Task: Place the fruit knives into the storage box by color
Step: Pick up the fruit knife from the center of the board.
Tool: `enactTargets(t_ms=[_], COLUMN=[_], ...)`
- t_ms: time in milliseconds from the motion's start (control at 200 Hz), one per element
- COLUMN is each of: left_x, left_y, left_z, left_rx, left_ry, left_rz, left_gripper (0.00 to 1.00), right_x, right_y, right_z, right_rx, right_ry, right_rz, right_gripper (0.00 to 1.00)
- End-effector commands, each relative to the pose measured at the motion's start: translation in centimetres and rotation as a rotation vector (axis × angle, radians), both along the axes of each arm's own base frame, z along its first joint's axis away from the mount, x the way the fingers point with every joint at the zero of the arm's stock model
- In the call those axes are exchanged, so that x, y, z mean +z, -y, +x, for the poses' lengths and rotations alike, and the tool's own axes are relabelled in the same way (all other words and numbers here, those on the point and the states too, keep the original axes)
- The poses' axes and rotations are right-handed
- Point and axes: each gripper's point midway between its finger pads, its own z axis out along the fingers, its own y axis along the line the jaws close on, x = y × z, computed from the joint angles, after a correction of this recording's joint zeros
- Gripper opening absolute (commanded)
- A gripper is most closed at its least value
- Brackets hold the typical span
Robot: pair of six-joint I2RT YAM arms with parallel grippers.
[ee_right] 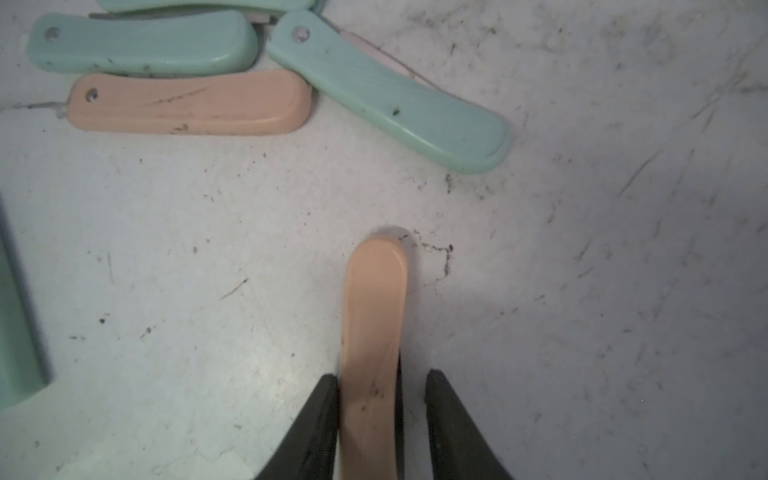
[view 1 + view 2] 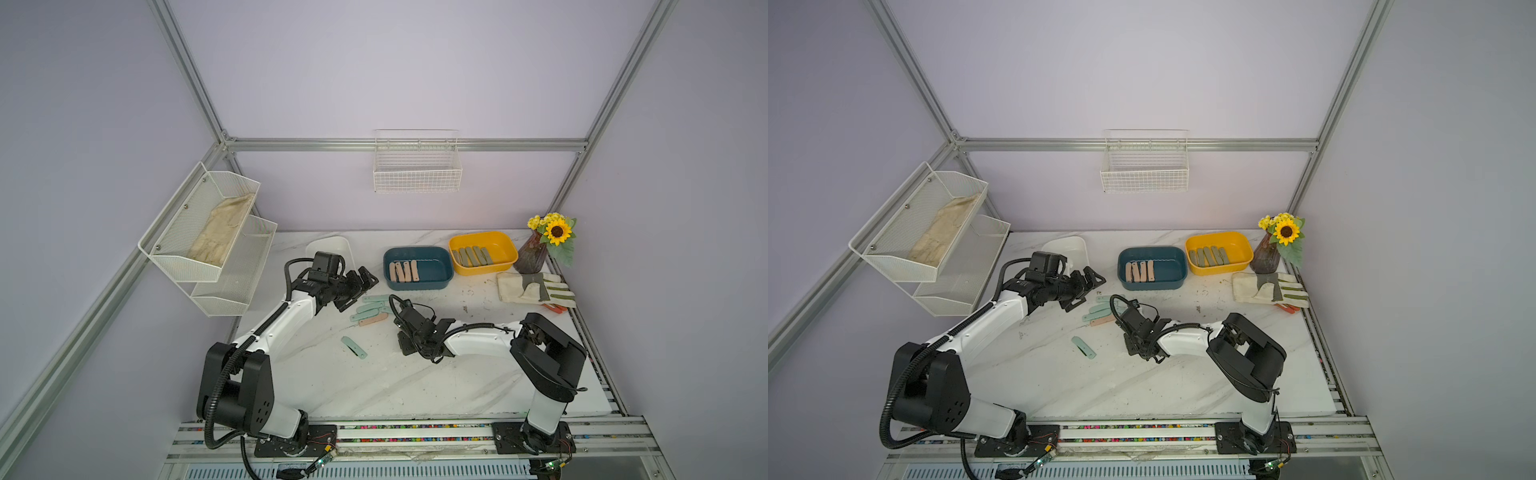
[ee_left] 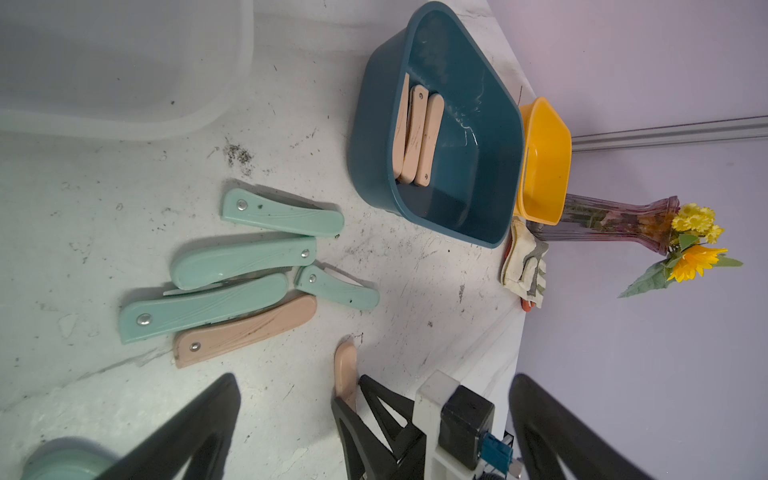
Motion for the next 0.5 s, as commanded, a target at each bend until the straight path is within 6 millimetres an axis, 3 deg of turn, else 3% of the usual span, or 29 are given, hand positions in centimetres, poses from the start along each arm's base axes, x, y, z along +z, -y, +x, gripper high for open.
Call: enactTargets(t_ms=[0, 250, 495], left_x=[3.2, 3.1, 3.1], left_y=[1.0, 1.0, 1.0], left_z=[1.4, 1.3, 1.4], left_rx=[-0.024, -0.023, -0.022], left_ry=[0.090, 0.089, 0.089], left_rz=[-0.037, -0.037, -0.039], left_gripper=[1.00, 1.00, 1.00], right_x=[-4.1, -3.7, -4.7], right_y=[4.6, 4.1, 4.1], right_z=[-3.2, -4.6, -5.8], right_rx=[-0.041, -0.010, 0.005], right_ry=[-0.141, -0.161, -0.179], right_rz=[-0.168, -0.142, -0.156], right_gripper=[0.38, 0.38, 0.37])
